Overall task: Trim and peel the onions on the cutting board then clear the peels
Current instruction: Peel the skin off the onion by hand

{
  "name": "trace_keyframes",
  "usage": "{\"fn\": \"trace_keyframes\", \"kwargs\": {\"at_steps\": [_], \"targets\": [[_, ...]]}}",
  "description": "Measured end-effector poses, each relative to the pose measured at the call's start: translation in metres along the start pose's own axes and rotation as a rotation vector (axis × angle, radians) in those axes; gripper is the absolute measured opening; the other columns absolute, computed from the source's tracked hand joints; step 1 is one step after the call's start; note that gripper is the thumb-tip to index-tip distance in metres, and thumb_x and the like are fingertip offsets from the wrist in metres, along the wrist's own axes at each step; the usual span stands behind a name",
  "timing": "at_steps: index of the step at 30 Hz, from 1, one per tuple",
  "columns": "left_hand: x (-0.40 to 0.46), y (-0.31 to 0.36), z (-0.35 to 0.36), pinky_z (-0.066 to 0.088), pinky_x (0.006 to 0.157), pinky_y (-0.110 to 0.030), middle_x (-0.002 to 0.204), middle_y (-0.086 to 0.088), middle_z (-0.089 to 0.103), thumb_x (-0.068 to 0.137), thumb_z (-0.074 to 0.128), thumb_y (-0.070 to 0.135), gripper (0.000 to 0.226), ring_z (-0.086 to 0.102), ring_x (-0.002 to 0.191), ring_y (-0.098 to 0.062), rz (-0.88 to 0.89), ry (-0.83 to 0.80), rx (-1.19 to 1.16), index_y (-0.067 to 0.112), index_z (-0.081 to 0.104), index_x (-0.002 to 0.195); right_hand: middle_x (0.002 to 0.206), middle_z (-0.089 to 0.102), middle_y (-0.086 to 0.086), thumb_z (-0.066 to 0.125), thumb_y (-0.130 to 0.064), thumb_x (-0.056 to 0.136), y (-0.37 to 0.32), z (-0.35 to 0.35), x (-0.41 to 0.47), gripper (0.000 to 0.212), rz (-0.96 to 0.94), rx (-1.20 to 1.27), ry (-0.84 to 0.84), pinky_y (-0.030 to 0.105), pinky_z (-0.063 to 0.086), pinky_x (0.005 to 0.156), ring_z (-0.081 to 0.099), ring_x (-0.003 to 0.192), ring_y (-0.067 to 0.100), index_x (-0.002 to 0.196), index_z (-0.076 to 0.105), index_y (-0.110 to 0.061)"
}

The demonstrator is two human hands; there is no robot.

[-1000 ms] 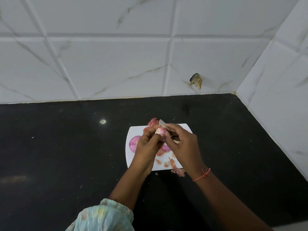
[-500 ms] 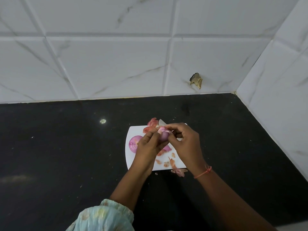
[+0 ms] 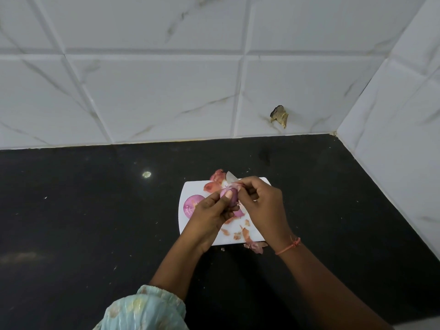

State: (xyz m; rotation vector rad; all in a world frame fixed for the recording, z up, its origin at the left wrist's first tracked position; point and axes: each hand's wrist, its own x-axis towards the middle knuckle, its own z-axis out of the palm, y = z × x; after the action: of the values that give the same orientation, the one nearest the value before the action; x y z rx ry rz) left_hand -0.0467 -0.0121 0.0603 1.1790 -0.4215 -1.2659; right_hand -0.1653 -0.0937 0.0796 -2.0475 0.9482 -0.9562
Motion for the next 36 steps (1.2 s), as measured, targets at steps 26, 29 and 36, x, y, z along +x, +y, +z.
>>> {"fn": "trace_keyframes", "kwargs": {"at_steps": [26, 29, 36], "targets": [[-0.009, 0.017, 0.000, 0.060, 0.082, -0.029, 0.115, -0.011, 0.073, 0.077, 0.070, 0.025, 0.041, 0.073, 0.098, -0.022, 0.078, -0.006, -0.021, 0.011, 0.068, 0.116, 0.089, 0.072, 0.000, 0.054, -0.022, 0.100, 0.003, -0.005, 0.008, 0.020, 0.196, 0.166, -0.057, 0.024, 0.056, 0.070, 0.069, 0.079, 0.009, 0.106, 0.069, -0.012], [-0.008, 0.021, 0.000, 0.060, 0.086, -0.029, 0.119, -0.017, 0.072, 0.087, 0.063, 0.024, 0.043, 0.073, 0.105, -0.026, 0.024, -0.017, -0.169, 0.004, 0.063, 0.125, 0.083, 0.074, 0.011, 0.054, -0.019, 0.100, -0.005, -0.005, 0.006, 0.020, 0.436, 0.526, -0.052, 0.031, 0.058, 0.068, 0.071, 0.073, 0.023, 0.100, 0.069, -0.007], [-0.010, 0.023, 0.006, 0.058, 0.094, -0.036, 0.116, -0.015, 0.074, 0.099, 0.055, 0.016, 0.030, 0.073, 0.106, -0.028, -0.013, -0.024, -0.190, 0.003, 0.063, 0.125, 0.102, 0.072, -0.009, 0.068, -0.038, 0.088, 0.002, 0.000, 0.002, 0.030, 0.296, 0.235, -0.126, 0.024, 0.056, 0.083, 0.068, 0.096, 0.009, 0.114, 0.069, -0.022]]}}
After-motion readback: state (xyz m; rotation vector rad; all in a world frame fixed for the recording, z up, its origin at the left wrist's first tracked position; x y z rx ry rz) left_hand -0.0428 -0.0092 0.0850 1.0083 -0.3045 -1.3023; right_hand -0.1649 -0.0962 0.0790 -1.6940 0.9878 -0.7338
